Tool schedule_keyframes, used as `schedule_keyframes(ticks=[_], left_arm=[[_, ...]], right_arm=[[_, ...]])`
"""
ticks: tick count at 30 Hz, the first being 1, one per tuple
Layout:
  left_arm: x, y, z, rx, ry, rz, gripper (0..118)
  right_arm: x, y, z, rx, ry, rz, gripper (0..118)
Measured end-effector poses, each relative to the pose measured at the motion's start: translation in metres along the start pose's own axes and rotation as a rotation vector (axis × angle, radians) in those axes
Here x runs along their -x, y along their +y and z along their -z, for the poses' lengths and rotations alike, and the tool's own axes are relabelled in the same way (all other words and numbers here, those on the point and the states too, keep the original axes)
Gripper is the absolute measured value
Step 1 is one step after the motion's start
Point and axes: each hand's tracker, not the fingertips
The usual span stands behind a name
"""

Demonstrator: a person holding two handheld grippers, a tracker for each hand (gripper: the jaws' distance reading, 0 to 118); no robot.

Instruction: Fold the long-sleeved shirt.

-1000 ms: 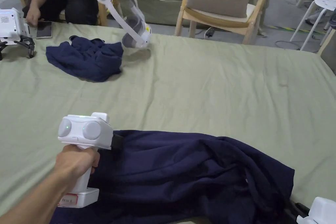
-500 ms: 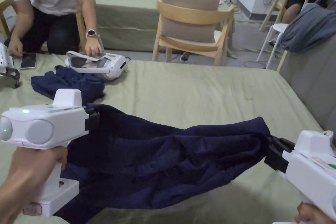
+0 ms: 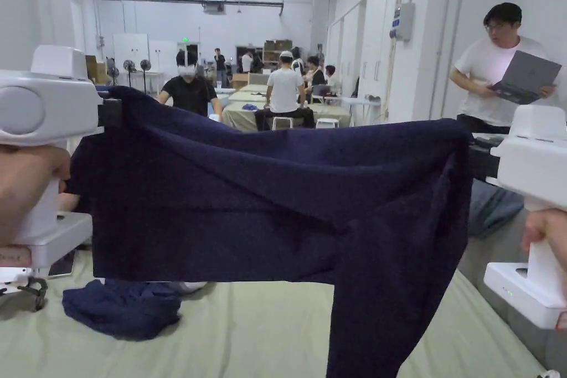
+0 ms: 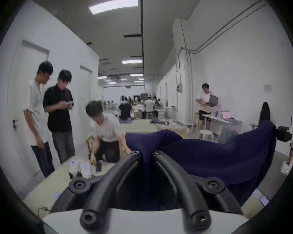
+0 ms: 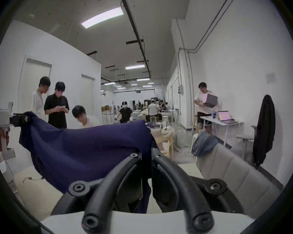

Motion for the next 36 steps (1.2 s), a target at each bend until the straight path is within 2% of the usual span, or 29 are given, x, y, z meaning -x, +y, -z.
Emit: schedule_keyframes(ticks=[3,4,7,10,15,19,23,28,29,34,35,36], left_arm=[[-0.001,0.037,0.014,-0.025,0.023,-0.017,10],[-0.001,0.045,0.020,-0.026,0.030,-0.016,10],[-0.001,0.075,0.044,-0.035,0.052,-0.041,10],[-0.003,0.093,0.066,-0.057,0.081,-0.065,10],[-0.005,0.101,0.113,-0.091,0.108,-0.060,10],[-0.010,0.082,0.139,-0.092,0.106,-0.027,10],[-0.009,0.038,0.162,-0.041,0.110,-0.036,10],[-0.012,-0.057,0.169,0.098,0.089,0.012,10],[-0.012,-0.080,0.166,0.127,0.075,0.002,10],[-0.016,-0.214,0.128,0.335,0.023,0.001,10],[-0.016,-0.237,0.116,0.332,0.015,-0.038,10],[-0.018,-0.264,0.103,0.395,-0.001,-0.006,10]], right_arm=[[0.007,0.046,0.021,-0.022,-0.013,0.009,6],[0.009,0.055,0.030,-0.038,-0.041,-0.022,6],[0.014,0.098,0.061,-0.054,-0.061,-0.024,6],[0.021,0.122,0.089,-0.100,-0.107,-0.117,6],[0.023,0.126,0.135,-0.132,-0.131,-0.143,6],[0.017,0.109,0.167,-0.134,-0.143,-0.153,6],[0.013,0.065,0.192,-0.103,-0.124,-0.130,6],[0.012,-0.026,0.205,0.048,-0.103,-0.125,6],[0.011,-0.052,0.203,0.089,-0.094,-0.100,6],[0.006,-0.181,0.165,0.254,-0.064,-0.096,6],[0.006,-0.201,0.153,0.283,-0.060,-0.118,6],[0.004,-0.229,0.136,0.294,-0.051,-0.121,6]])
